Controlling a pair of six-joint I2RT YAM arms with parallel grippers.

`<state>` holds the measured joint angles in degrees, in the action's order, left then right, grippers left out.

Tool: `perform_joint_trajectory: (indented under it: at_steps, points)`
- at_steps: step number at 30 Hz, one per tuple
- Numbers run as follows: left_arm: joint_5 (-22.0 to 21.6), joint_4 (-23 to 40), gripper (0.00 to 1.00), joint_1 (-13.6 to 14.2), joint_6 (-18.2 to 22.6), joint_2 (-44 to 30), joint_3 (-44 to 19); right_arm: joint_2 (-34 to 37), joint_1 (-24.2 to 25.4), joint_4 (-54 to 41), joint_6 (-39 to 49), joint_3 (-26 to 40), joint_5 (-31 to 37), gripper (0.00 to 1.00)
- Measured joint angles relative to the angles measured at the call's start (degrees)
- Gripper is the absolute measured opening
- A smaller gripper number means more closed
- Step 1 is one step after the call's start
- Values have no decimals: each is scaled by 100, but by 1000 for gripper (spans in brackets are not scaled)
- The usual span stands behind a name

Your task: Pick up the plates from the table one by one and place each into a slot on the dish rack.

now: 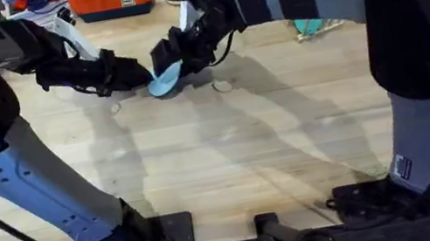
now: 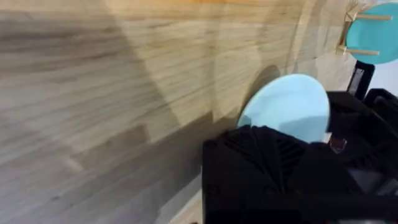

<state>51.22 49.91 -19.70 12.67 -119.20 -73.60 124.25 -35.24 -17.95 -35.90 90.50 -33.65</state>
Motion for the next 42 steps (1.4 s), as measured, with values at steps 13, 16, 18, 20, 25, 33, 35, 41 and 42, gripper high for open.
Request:
perform_joint_trajectory:
  at_steps: [13,16,18,20,25,33,35,41,42]
  points:
    - [4,26,41,-22,2,0,-17,4,22,-48,-57,-2,9,28]
    - [5,56,41,-22,11,0,-21,11,25,-55,-57,-2,-51,28]
    - [-2,149,41,-22,78,0,-38,11,33,-72,-55,-2,-98,28]
    - [-7,279,41,-22,176,0,-58,11,35,-111,-51,-2,-145,28]
    - [-204,751,41,-19,461,0,-234,11,31,-183,148,-2,-238,29]
    - [-460,1388,41,-4,725,221,-525,11,17,-472,843,-2,-395,29]
    - [-523,1505,41,-4,741,508,-530,8,17,-547,993,-2,-423,30]
    - [-774,1822,41,-4,784,1642,-620,-267,22,-1018,1499,-2,-209,30]
    - [-801,1889,41,-4,795,1816,-629,-354,22,-1090,1602,-2,-131,30]
